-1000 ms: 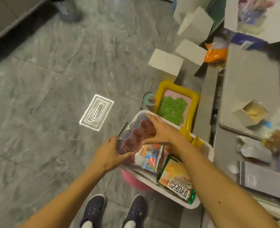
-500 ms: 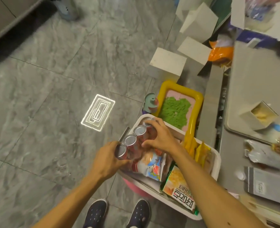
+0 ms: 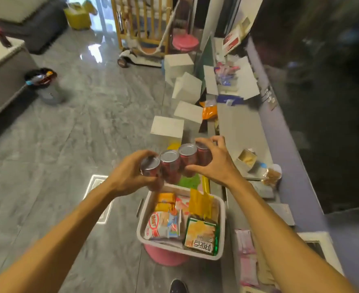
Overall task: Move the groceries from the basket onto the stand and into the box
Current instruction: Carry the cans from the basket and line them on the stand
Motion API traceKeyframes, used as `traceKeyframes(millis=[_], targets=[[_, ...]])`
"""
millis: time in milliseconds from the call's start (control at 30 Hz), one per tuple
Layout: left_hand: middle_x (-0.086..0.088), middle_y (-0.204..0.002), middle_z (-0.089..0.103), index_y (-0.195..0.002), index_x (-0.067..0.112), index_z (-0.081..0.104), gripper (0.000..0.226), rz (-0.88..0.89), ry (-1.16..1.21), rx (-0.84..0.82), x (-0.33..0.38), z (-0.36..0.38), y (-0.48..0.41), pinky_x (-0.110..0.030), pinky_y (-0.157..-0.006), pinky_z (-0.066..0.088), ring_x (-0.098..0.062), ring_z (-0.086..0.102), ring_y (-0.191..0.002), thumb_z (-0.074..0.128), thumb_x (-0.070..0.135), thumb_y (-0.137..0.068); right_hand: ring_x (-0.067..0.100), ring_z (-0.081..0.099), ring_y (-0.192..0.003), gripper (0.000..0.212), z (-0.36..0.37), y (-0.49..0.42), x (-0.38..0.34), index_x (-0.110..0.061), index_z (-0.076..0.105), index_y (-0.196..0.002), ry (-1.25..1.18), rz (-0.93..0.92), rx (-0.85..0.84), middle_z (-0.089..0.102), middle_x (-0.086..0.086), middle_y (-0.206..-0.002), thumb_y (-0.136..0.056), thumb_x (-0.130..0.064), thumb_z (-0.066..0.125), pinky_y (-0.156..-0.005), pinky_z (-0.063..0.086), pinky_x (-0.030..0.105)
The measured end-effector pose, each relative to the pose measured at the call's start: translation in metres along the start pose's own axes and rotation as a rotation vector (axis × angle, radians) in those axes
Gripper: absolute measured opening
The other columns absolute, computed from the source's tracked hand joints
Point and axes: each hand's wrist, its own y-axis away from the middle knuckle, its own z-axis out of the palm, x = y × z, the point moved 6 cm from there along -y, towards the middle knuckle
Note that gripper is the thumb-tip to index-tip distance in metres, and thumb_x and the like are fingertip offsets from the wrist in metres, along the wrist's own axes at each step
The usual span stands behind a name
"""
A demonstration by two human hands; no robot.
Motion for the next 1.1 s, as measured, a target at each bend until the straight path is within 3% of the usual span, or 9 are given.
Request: traceKeyframes(millis=[67, 200, 333, 467, 567, 700, 800, 1000, 1100], targets=[[0.011, -0.119, 0.069, -0.127, 0.029, 0.065, 0.062, 0.103, 0.025, -0.028, 0.048, -0.024, -0.001, -0.016, -0.084, 0.054, 0.005, 0.066, -0.103, 0.095, 0.019, -0.074, 0.012, 0.046, -0.119, 0.089, -0.056, 0.026, -0.026, -0.037, 0.053, -0.148, 0.030, 0.021, 0.073, 0.034, -0.002, -0.135, -0.071, -0.059, 0.092, -0.107, 0.048, 0.031], [0.011, -0.127, 0.067, -0.133, 0.035, 0.061, 0.066, 0.314, 0.019, -0.108, 0.139, -0.056, 0.003, -0.032, -0.092, 0.060, -0.010, 0.069, -0.113, 0.092, 0.029, -0.075, 0.014, 0.054, -0.117, 0.079, -0.147, 0.102, -0.077, -0.036, 0.058, -0.141, 0.057, 0.095, 0.249, 0.039, -0.003, -0.131, -0.073, -0.055, 0.093, -0.106, 0.049, 0.026], [0.014, -0.134, 0.065, -0.137, 0.037, 0.060, 0.070, 0.494, 0.030, -0.240, 0.229, -0.057, 0.024, -0.033, -0.097, 0.060, -0.006, 0.065, -0.120, 0.094, 0.027, -0.076, 0.013, 0.055, -0.116, 0.074, -0.208, 0.198, -0.118, -0.036, 0.060, -0.139, 0.112, 0.207, 0.439, 0.038, -0.005, -0.128, -0.075, -0.054, 0.092, -0.098, 0.045, 0.013], [0.014, -0.131, 0.065, -0.137, 0.029, 0.063, 0.070, 0.677, 0.043, -0.362, 0.314, -0.030, 0.065, -0.028, -0.098, 0.058, -0.001, 0.064, -0.120, 0.095, 0.019, -0.076, 0.008, 0.053, -0.114, 0.078, -0.243, 0.309, -0.147, -0.035, 0.061, -0.141, 0.174, 0.334, 0.674, 0.039, -0.005, -0.129, -0.073, -0.056, 0.093, -0.101, 0.049, 0.024], [0.013, -0.133, 0.064, -0.140, 0.029, 0.062, 0.071, 0.796, 0.033, -0.474, 0.370, 0.006, 0.108, -0.024, -0.100, 0.055, 0.004, 0.062, -0.119, 0.093, 0.020, -0.078, 0.000, 0.048, -0.113, 0.079, -0.256, 0.402, -0.167, -0.036, 0.061, -0.142, 0.206, 0.458, 0.818, 0.038, -0.008, -0.130, -0.073, -0.055, 0.094, -0.101, 0.045, 0.023], [0.013, -0.137, 0.062, -0.142, 0.035, 0.059, 0.073, 0.968, 0.032, -0.584, 0.437, 0.065, 0.187, -0.030, -0.100, 0.056, -0.003, 0.062, -0.120, 0.093, 0.031, -0.078, 0.008, 0.054, -0.118, 0.078, -0.266, 0.531, -0.199, -0.029, 0.063, -0.140, 0.248, 0.598, 0.980, 0.038, -0.006, -0.131, -0.072, -0.049, 0.096, -0.104, 0.047, 0.026], [0.015, -0.135, 0.064, -0.143, 0.033, 0.059, 0.076, 1.061, 0.062, -0.689, 0.475, 0.112, 0.257, -0.032, -0.103, 0.056, -0.002, 0.064, -0.119, 0.094, 0.033, -0.076, 0.003, 0.052, -0.113, 0.075, -0.263, 0.632, -0.226, -0.029, 0.064, -0.138, 0.289, 0.709, 1.067, 0.038, -0.006, -0.131, -0.072, -0.048, 0.096, -0.103, 0.047, 0.024], [0.009, -0.132, 0.067, -0.145, 0.026, 0.059, 0.077, 1.197, 0.132, -0.892, 0.524, 0.199, 0.432, -0.034, -0.105, 0.056, -0.003, 0.064, -0.120, 0.094, 0.028, -0.077, 0.010, 0.053, -0.118, 0.076, -0.220, 0.833, -0.289, -0.026, 0.062, -0.141, 0.307, 0.907, 1.241, 0.037, -0.007, -0.134, -0.074, -0.040, 0.096, -0.104, 0.052, 0.030], [0.006, -0.133, 0.068, -0.151, 0.023, 0.054, 0.085, 1.220, 0.149, -0.960, 0.531, 0.237, 0.527, -0.034, -0.103, 0.057, -0.009, 0.066, -0.119, 0.095, 0.030, -0.076, 0.003, 0.053, -0.112, 0.076, -0.189, 0.931, -0.323, -0.026, 0.061, -0.143, 0.307, 0.987, 1.303, 0.036, -0.009, -0.134, -0.076, -0.039, 0.096, -0.105, 0.048, 0.027]])
